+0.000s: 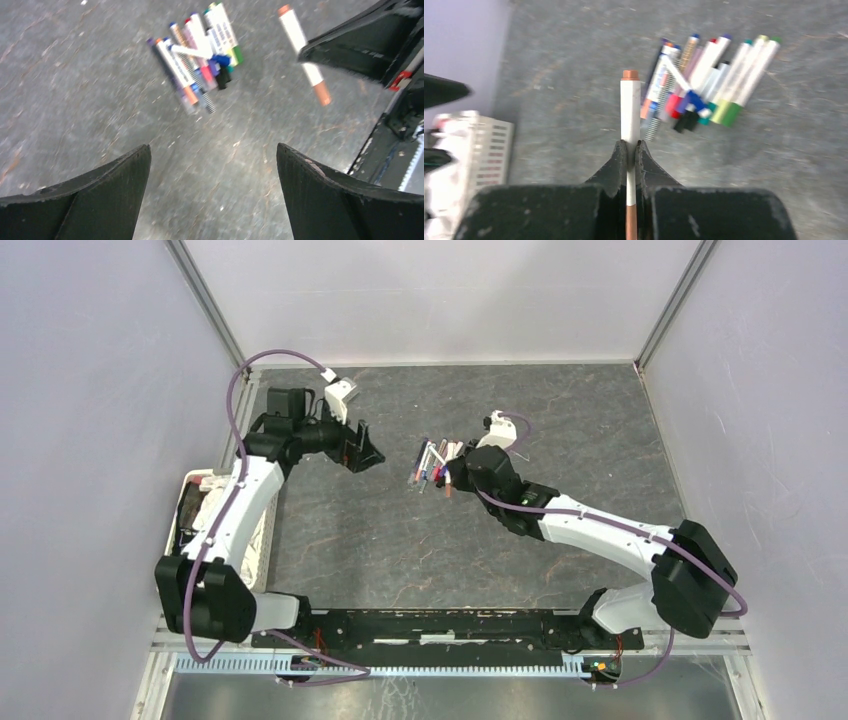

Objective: Open the pen caps
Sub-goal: Pick up the pen from the center of the board.

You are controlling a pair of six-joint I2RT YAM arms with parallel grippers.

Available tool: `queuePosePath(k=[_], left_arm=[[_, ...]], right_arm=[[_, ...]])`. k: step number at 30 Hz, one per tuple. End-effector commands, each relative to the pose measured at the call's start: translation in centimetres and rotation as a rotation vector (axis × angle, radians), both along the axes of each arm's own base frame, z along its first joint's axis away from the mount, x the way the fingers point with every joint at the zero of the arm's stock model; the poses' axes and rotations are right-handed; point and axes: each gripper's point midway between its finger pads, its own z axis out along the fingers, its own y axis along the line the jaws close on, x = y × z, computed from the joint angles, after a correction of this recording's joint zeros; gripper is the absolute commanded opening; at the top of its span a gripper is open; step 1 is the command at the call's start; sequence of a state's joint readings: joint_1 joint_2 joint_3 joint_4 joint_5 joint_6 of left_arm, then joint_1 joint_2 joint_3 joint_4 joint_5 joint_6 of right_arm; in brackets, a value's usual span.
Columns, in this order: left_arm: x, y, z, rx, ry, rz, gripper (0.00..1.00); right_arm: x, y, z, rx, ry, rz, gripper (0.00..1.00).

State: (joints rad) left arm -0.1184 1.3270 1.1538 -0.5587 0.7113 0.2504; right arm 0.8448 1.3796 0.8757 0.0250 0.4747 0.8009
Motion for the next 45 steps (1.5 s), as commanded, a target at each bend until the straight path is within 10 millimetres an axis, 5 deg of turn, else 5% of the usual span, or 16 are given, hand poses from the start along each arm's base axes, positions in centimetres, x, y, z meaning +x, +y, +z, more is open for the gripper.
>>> queuePosePath(k=[1, 6, 14, 23, 31, 34, 40, 43, 45], left_arm=[[-1.0, -4.3, 3.6, -0.123, -0.053, -0.011, 1.00], [-3.4, -6.9, 4.7, -0.210, 0.014, -0.046, 1.00], [-4.7, -8.0, 5.9, -0.267, 0.063, -0.080, 0.99], [-6.5, -9.5, 6.0, -0.339, 0.156, -0.151, 0.73], [-6.9, -9.8, 5.1, -0.336, 0.184, -0.165, 0.64], [-7.0, -9.8, 5.2, -0.338, 0.186, -0.171, 0.53], [-6.8, -9.8, 5.0, -0.326, 0.184, -0.172, 0.12], [-6.7, -9.7, 4.4, -0.305, 0.188, -0.173, 0.02], [-6.7, -9.4, 3.9, -0.272, 0.178, -0.180, 0.02]], right_arm=[[0.9, 4.1, 8.5, 0.314, -0.133, -0.015, 0.00], [0.5, 6.3, 11.7, 0.428, -0.181, 0.007, 0.00], [0.1, 7.3, 13.0, 0.537, -0.199, 0.013, 0.00], [-0.3, 8.0, 12.8, 0.603, -0.188, 0.023, 0.00], [-0.6, 7.9, 13.2, 0.621, -0.197, 0.026, 0.00], [-0.8, 8.0, 13.0, 0.627, -0.194, 0.031, 0.00], [-1.2, 8.2, 12.8, 0.624, -0.192, 0.038, 0.00], [-1.3, 8.2, 12.8, 0.608, -0.197, 0.045, 0.00], [-1.3, 8.1, 12.8, 0.582, -0.201, 0.055, 0.09]])
